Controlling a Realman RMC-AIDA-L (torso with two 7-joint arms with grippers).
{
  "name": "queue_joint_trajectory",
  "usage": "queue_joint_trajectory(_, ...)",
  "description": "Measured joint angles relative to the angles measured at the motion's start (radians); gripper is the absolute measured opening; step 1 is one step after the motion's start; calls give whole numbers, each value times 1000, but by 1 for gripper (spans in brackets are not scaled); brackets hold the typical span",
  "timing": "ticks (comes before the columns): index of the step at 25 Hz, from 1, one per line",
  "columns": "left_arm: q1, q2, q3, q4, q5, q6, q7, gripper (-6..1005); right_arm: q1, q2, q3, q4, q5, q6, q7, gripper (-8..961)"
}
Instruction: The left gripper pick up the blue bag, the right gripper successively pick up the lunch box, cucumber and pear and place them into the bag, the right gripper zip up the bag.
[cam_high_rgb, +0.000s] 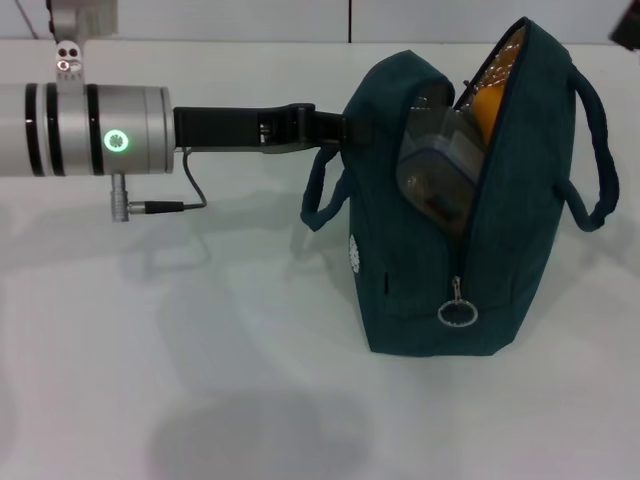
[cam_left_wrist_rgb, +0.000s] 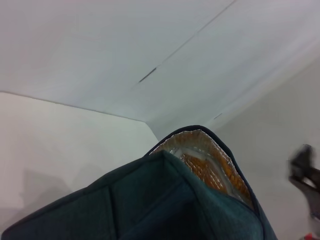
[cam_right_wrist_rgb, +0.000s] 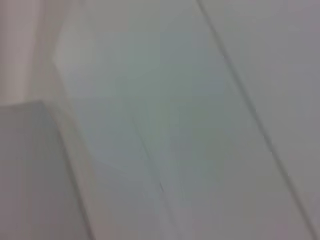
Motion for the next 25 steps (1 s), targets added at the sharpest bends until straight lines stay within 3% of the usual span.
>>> queue_joint_trajectory(3,2,0,-1,0,0,-1,0,73,-29,-11,12,0,-6,-132,-57,266)
queue_joint_trajectory(7,3,0,-1,0,-3,-7,1,73,-23,-49,-32,-2,-141,-307,-102,415)
queue_joint_trajectory(10,2,1,-1,0,-4,-13,1,73,-6,-56,-76,-8,-259,-298,-114,530)
queue_joint_trajectory(14,0,1,-1,0,-5,-14,1,74,24,-27,-153,-4,-404,-153,-113,648)
queue_joint_trajectory(16,-1,1,-1,-1,-5,-15,1,74,46,9,-207,0,-480,-17,-101,645)
queue_joint_trajectory(17,-2,2,-1,-1,-6,-15,1,74,46,9,-207,0,-480,-17,-101,644)
queue_joint_trajectory(20,-2,2,-1,0,-7,-15,1,74,64,35,-247,5,-504,66,-98,640)
queue_joint_trajectory(22,-4,2,-1,0,-7,-15,1,74,80,41,-270,23,-506,92,-98,501)
queue_joint_trajectory(25,-5,2,-1,0,-7,-15,1,74,108,44,-278,59,-505,113,-98,508)
